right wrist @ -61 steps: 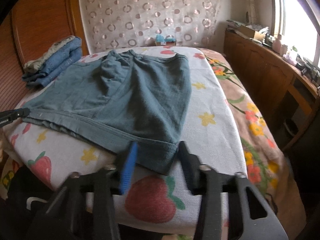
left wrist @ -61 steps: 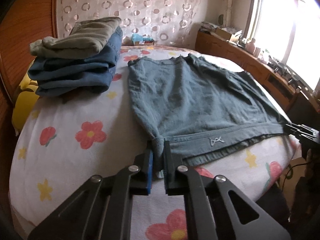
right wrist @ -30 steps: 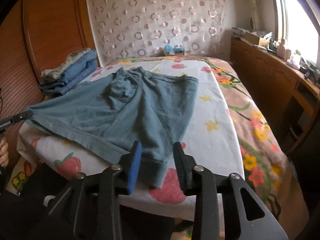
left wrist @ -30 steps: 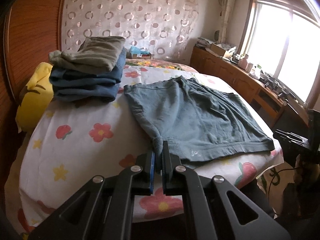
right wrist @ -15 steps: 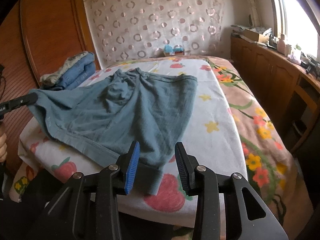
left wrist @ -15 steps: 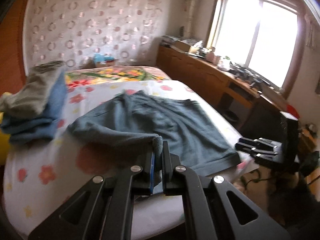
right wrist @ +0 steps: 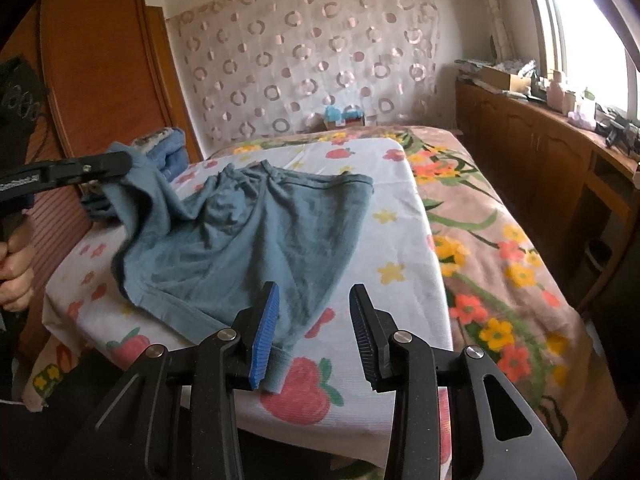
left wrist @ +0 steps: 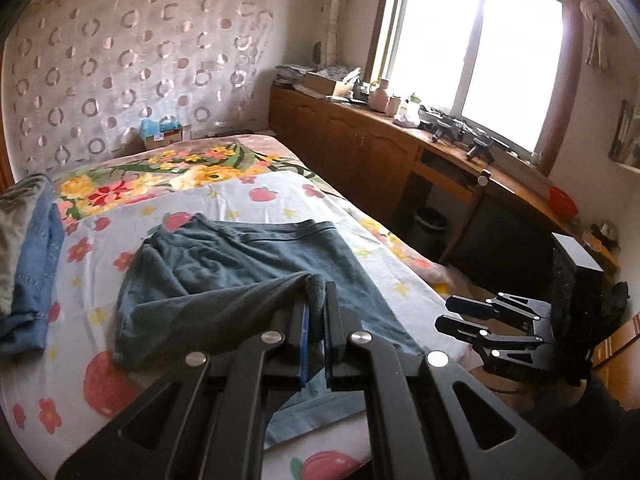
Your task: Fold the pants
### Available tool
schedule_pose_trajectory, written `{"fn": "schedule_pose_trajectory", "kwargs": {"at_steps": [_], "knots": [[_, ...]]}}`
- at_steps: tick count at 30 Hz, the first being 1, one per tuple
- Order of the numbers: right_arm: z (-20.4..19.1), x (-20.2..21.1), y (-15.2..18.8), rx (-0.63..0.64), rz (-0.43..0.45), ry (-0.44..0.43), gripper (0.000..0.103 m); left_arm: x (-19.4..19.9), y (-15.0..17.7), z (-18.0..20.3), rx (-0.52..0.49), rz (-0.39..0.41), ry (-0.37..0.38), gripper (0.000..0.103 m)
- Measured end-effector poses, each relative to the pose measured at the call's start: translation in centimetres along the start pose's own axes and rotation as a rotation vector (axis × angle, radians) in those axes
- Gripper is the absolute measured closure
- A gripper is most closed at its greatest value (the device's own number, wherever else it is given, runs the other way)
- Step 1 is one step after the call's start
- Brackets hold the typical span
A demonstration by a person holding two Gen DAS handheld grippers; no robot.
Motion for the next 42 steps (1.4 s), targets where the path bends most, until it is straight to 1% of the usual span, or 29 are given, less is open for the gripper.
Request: {"fn": "schedule_pose_trajectory", "kwargs": {"at_steps": [6, 8, 11, 13, 17, 21, 26, 28, 34, 42], "knots": [[0.3, 0.2, 0.0, 0.0, 0.006, -0.011, 0.067, -1.2, 0.2, 1.0, -0.019, -0.029, -0.002, 0.101], [0.4, 0.1, 0.0, -0.003, 0.005, -0.019, 0.067, -1.7, 0.4, 1.3, -0.037, -0.042, -0.019, 0.099], [0.1, -0.1, 0.2, -0.001, 0.001, -0.029, 0.067, -1.9, 0.7, 1.4, -0.057, -0.045, -0.037, 0.093], [0.0, -0.2, 0.2, 0.003, -0.002, -0.033, 0.067, -1.8, 1.0, 1.1, -0.057, -0.041, -0.053, 0.085], [-0.6, -0.8, 0.0, 0.01, -0.005, -0.041, 0.067, -1.0, 2.1, -0.2, -0.05, -0.033, -0.077, 0.079], [-1.7, -1.3, -0.4, 0.018, -0.003, -0.052, 0.067, 0.1, 3.1, -1.4, -0.034, -0.031, -0.079, 0.072], [-3.2, -2.6, -0.8, 0.034, -0.015, -0.072, 0.067, 0.6, 5.2, -3.5, -0.019, -0.042, -0.148, 0.071], [-3.8, -3.2, -0.9, 0.042, -0.024, -0.083, 0.067, 0.5, 6.0, -4.1, -0.01, -0.05, -0.162, 0.071], [-5.1, -5.5, -1.0, 0.074, -0.065, -0.107, 0.067, -0.4, 8.5, -5.8, 0.024, -0.088, -0.179, 0.071], [-5.9, -7.7, -1.1, 0.117, -0.106, -0.108, 0.067, -2.2, 10.5, -7.0, 0.074, -0.159, -0.157, 0.071]]}}
Point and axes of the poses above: each gripper's, at about its wrist camera, not at the fingertips, and x roughly against the way its jaws point, z to its right, y to its underside, the point moved 2 cm from there along -x, roughly the way its jaws point, and after that the axes turned 3 degrees about z, right-handed, at the moved point
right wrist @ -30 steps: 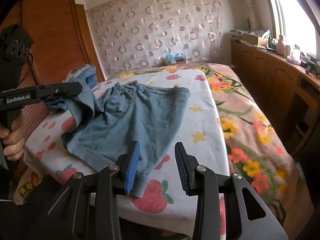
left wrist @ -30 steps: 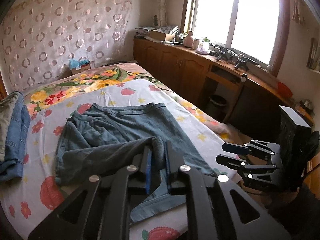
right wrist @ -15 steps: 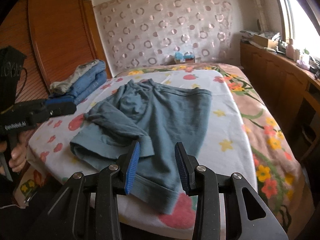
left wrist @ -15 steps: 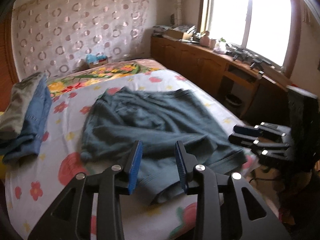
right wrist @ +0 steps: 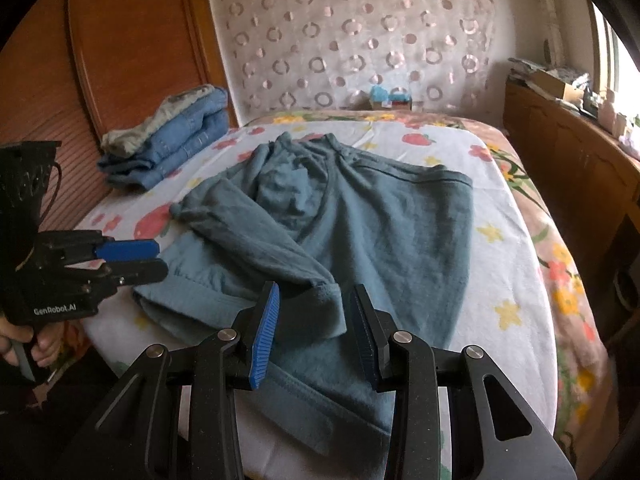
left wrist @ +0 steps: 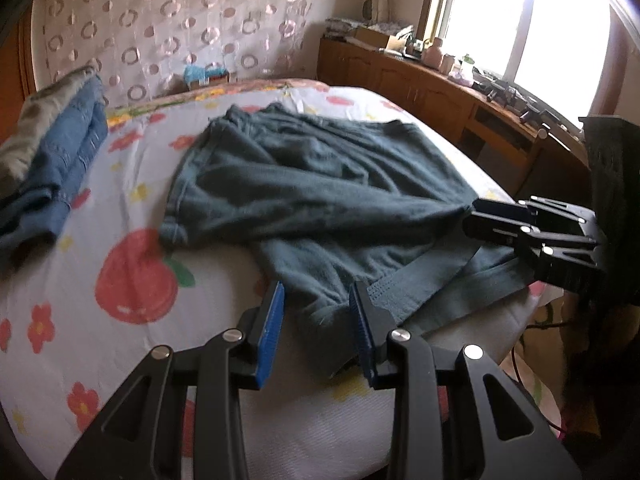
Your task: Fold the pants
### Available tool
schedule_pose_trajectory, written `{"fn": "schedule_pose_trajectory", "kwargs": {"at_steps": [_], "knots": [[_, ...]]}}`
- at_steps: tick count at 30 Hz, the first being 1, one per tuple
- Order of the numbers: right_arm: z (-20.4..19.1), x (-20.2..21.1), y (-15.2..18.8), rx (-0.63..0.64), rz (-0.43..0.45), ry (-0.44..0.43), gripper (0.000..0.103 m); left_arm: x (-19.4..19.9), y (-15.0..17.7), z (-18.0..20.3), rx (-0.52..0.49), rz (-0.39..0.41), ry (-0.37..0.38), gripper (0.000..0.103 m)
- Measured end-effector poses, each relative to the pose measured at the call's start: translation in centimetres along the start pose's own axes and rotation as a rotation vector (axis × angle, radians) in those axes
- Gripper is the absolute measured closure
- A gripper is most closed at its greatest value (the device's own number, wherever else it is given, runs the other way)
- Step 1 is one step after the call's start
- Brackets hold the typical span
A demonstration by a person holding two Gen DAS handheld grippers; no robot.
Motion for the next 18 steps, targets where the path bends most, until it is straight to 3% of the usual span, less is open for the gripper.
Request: {"fn": "schedule_pose_trajectory", "kwargs": {"at_steps": [2, 5, 7, 9, 13, 18], "knots": [[0.2, -0.4, 0.0, 0.002, -0.013, 0.0, 0.067, -0.3, 0.3, 0.0, 0.006, -0.009, 0.002, 0.069], [0.0, -1.0, 0.1, 0.01, -0.029, -0.002, 0.076, -0.3, 0.5, -0.3, 0.022, 0.005, 0.005, 0.066], [-0.2, -1.1, 0.1, 0.02, -0.031, 0.001, 0.089, -0.3, 0.6, -0.6, 0.045, 0.005, 0.015, 0.062], [-0.5, -1.0, 0.1, 0.029, -0.031, -0.012, 0.092, -0.4, 0.6, -0.9, 0.062, 0.014, 0.014, 0.059], [-0.9, -0.5, -0.1, 0.047, -0.018, -0.019, 0.094, -0.4, 0.8, -0.6, 0.013, 0.043, -0.035, 0.047], [-1.0, -0.2, -0.3, 0.05, -0.009, -0.02, 0.095, -0.3, 0.8, -1.0, 0.034, 0.041, -0.024, 0.047]]}}
Point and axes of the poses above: each gripper's, at about its wrist camera, not at the fingertips, and x roughly against the way its jaws point, z to its right, y to its underside, the point moved 2 cm from there along -x, roughly the way its jaws point, and after that the axes turned 3 degrees about z, right-handed, at the moved point
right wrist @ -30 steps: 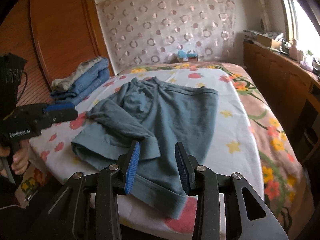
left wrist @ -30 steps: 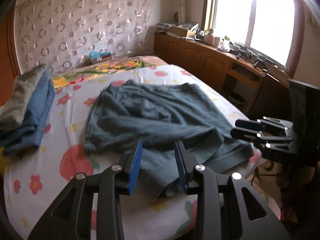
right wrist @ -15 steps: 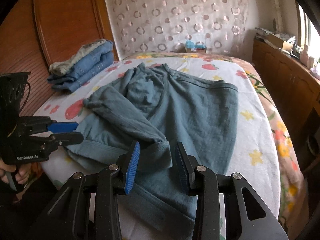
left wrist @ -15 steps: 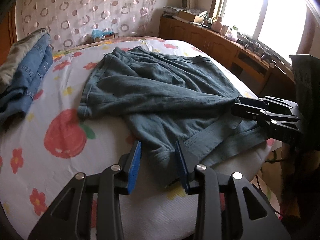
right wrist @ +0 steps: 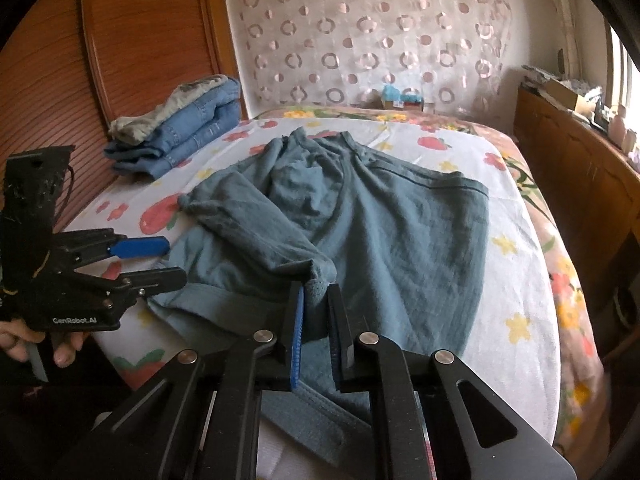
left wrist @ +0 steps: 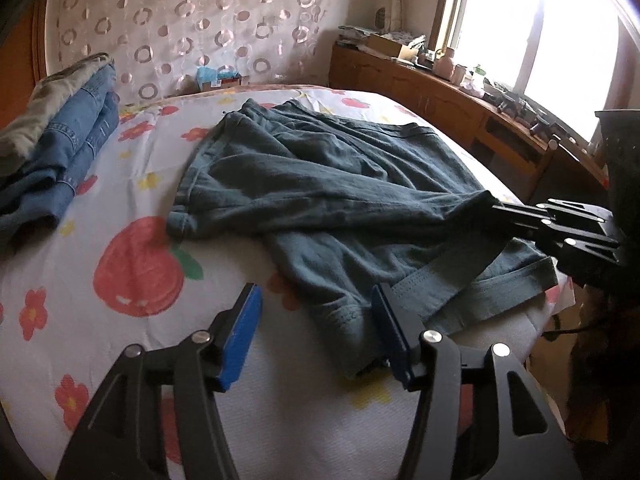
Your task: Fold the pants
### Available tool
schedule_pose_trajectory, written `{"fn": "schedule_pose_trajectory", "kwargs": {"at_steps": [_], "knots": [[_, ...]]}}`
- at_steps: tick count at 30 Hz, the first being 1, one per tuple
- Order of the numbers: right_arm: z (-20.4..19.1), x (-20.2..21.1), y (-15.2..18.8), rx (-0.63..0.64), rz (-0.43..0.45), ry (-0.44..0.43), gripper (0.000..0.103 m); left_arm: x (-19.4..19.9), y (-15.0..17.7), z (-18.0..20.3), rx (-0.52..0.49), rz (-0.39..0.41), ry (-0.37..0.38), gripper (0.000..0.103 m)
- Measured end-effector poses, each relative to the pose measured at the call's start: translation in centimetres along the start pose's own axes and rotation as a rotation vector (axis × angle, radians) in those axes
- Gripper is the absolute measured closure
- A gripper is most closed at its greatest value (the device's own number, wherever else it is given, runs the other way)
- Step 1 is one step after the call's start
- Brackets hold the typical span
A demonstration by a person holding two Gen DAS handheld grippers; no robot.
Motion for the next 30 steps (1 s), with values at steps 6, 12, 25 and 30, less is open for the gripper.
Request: {"fn": "schedule_pose_trajectory", "kwargs": {"at_steps": [6, 12, 25, 30], "knots": [[-0.3, 1.5, -0.8, 0.001, 0.052, -0.007, 0.097, 1.3, -0.7, -0.1, 0.019, 0.018, 0.013, 0.047], [-0.5, 4.3, -1.5, 0.0, 0.12, 0.011, 0.098, 3.5, -1.7, 0.4, -0.002, 0.091, -0.01, 0.047], [2.0, 8.1, 2.0, -0.059, 0.128, 0.091, 0.098, 3.0, -1.9, 2.1, -0.039, 0.08, 0.004, 0.047], [3.2, 8.0, 4.3, -0.102, 0.084, 0.105, 0.098, 2.9, -1.8, 2.5, -0.04, 0.08, 0.004, 0.047]]}}
Point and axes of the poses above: each gripper's, at about its wrist camera, not at the fingertips, and x roughly against the way its jaws point, z to its right, y to its underside, the point moved 2 cm from there along -x, roughly the way its jaws point, and after that the axes turned 3 degrees about z, right-handed, at the moved point
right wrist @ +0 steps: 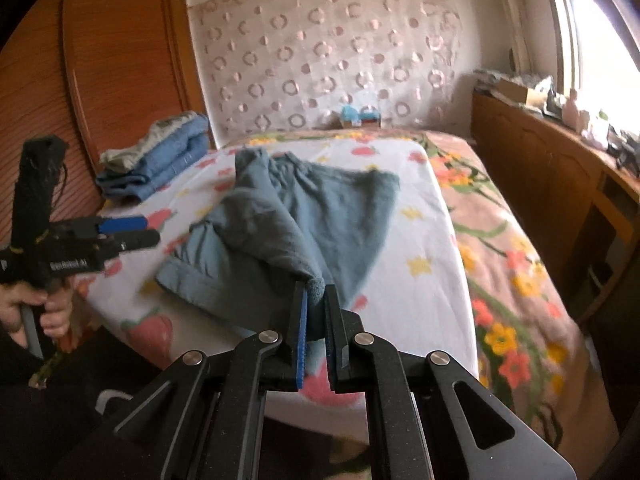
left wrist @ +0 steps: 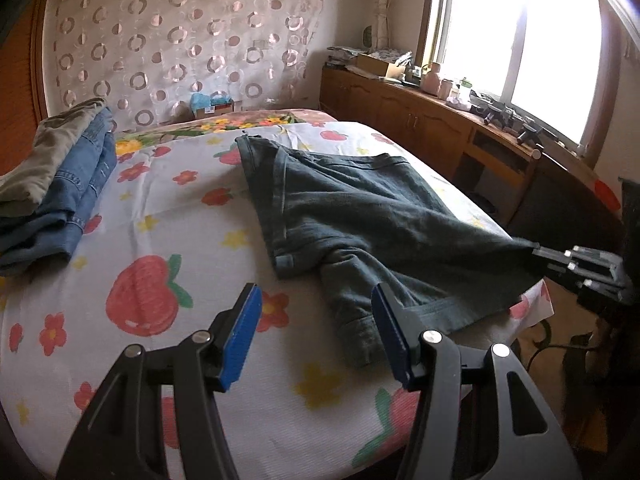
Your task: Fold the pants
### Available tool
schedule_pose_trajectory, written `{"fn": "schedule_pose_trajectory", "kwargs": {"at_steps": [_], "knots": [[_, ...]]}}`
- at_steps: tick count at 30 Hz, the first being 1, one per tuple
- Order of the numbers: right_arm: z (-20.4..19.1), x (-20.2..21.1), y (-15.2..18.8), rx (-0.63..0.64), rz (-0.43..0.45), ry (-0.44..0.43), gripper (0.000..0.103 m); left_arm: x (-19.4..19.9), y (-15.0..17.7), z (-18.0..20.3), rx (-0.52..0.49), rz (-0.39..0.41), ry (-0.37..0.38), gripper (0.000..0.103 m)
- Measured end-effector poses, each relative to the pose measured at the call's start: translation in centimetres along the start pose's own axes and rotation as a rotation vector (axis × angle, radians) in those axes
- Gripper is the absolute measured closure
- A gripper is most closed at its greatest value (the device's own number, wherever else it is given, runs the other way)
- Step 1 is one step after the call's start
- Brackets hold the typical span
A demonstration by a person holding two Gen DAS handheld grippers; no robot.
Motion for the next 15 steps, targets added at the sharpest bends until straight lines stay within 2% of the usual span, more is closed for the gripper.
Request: {"fn": "schedule_pose_trajectory", "kwargs": {"at_steps": [5, 10, 12, 15], "knots": [[0.6, -1.1, 1.6, -0.027, -0.049, 0.002, 0.098, -0.1, 0.0, 0.2, -0.007, -0.006, -0.001, 0.047], [1.0, -1.2, 1.9, -0.049, -0.054, -0.004, 0.097, -0.1, 0.0, 0.3, -0.008, 0.0, -0.007, 0.047], [1.0, -1.1, 1.8, -0.047, -0.056, -0.006, 0.095, -0.1, 0.1, 0.4, -0.008, 0.005, -0.011, 0.047], [1.1, -1.0, 1.7, -0.046, -0.053, 0.005, 0.084, 0.1, 0.0, 0.2, -0.009, 0.014, -0.017, 0.047]]}}
Point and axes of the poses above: each gripper's, at about its wrist camera, not at the fingertips, and x roughly against the way its jaws point, z to its right, y to its underside, the point moved 2 cm from there along -x, roughly the way its jaws point, and after that the axes turned 3 degrees about z, right-handed, at the moved point
